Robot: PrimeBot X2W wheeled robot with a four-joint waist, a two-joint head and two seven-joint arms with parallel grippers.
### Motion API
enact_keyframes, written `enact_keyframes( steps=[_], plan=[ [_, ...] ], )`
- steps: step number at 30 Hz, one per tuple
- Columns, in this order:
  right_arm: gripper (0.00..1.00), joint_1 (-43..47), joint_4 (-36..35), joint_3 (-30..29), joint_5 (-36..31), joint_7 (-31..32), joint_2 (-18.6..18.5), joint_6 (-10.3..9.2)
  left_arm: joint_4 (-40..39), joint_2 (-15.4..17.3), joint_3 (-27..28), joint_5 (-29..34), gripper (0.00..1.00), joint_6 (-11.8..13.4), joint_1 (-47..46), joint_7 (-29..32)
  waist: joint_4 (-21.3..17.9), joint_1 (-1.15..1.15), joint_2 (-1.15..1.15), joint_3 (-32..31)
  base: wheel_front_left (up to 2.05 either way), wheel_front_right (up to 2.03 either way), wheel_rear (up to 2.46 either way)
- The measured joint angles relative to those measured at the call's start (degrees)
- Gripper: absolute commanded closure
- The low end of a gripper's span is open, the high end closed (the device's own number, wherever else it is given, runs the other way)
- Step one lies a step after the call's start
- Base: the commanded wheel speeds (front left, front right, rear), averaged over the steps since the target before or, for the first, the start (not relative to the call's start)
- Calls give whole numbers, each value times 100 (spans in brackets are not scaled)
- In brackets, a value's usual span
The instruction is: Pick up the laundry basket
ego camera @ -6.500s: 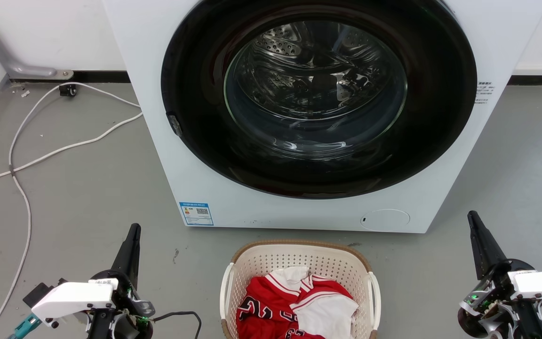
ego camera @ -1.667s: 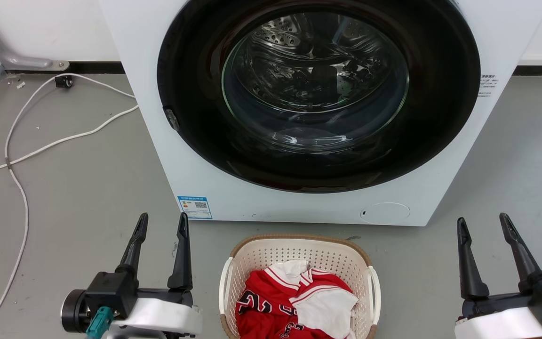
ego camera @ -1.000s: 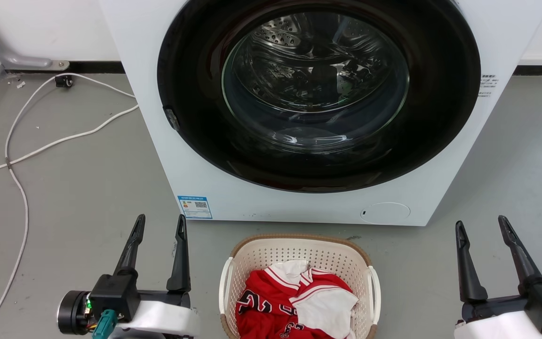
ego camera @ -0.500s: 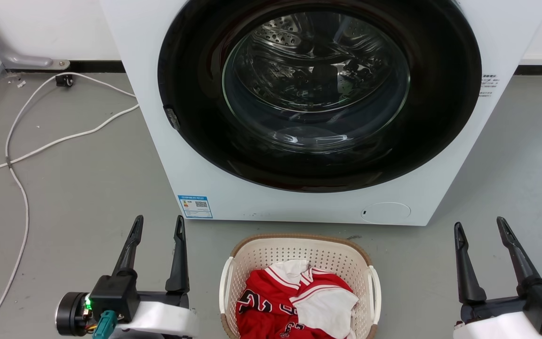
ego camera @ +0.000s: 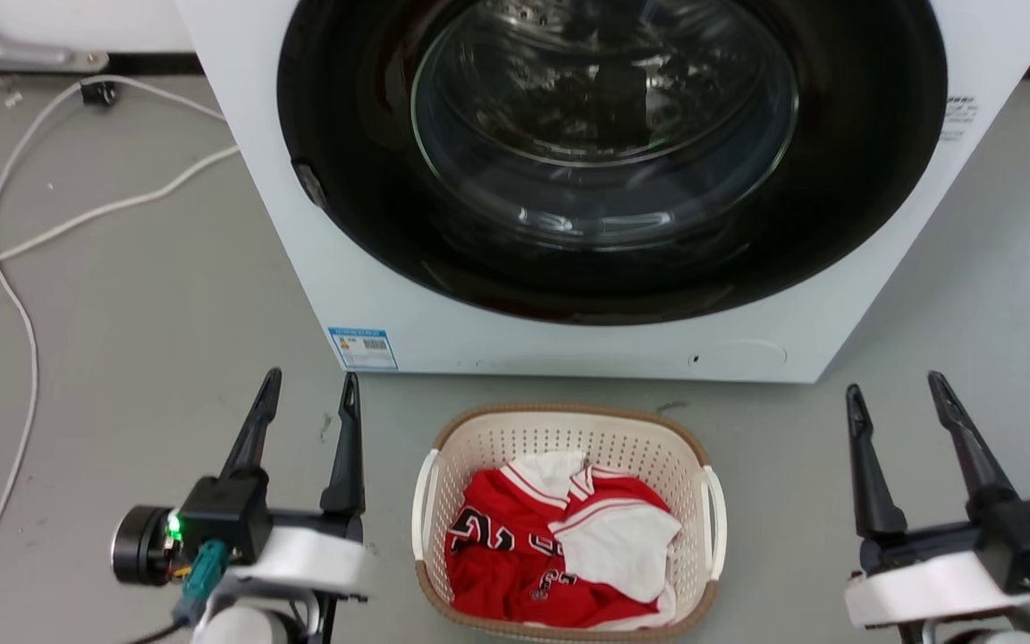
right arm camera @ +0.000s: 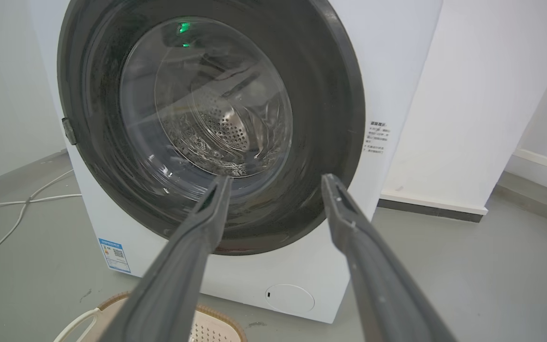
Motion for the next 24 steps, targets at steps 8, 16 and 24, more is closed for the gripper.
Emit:
enact_keyframes(
  steps=[8, 16, 24],
  plan=[
    [0, -806, 1026, 280, -252, 0, -2, 1, 702, 32, 115, 194, 0, -199, -779, 0, -62, 0, 0, 719, 0, 0, 0],
    [0, -1784, 1983, 411, -378, 0, -4, 1, 1715, 214, 89, 352, 0, -290, -1668, 1, -141, 1, 0, 1631, 0, 0, 0],
    [0, -2562, 2911, 444, -543, 0, -4, 1, 2862, 348, -29, 377, 0, -371, -2483, 1, -193, 1, 0, 2475, 0, 0, 0]
  ],
)
